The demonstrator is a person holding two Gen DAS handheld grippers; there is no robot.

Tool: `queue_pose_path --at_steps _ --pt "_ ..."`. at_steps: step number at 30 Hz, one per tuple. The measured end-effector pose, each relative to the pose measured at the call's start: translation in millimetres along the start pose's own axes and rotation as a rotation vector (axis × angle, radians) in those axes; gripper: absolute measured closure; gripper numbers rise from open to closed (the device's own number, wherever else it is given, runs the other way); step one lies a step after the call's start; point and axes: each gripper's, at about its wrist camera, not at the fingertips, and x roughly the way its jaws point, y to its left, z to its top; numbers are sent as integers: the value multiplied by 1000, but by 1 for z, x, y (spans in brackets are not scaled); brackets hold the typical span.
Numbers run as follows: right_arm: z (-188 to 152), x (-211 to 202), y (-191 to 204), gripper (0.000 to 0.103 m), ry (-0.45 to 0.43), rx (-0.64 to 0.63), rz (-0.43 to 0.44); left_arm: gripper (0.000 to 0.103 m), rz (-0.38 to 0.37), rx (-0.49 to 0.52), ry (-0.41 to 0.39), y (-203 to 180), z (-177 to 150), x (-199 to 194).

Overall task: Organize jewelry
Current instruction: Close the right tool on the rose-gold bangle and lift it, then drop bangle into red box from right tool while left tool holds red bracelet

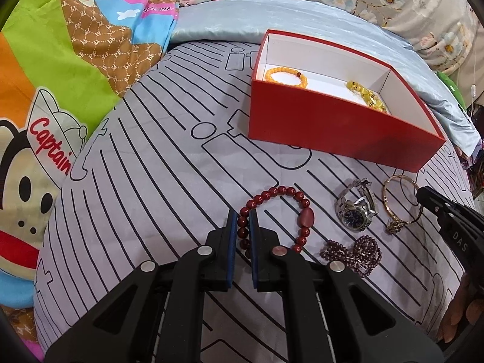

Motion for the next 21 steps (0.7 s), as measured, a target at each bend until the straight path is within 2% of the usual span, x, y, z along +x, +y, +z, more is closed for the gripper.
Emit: queue_pose_path --at_steps 13,21 --pt "28 -53 19 99 -114 -26 79 95 -13 12 -45 -8 17 -30" --pt "59 -63 25 99 -170 -55 100 98 -14 12 -95 -10 44 -44"
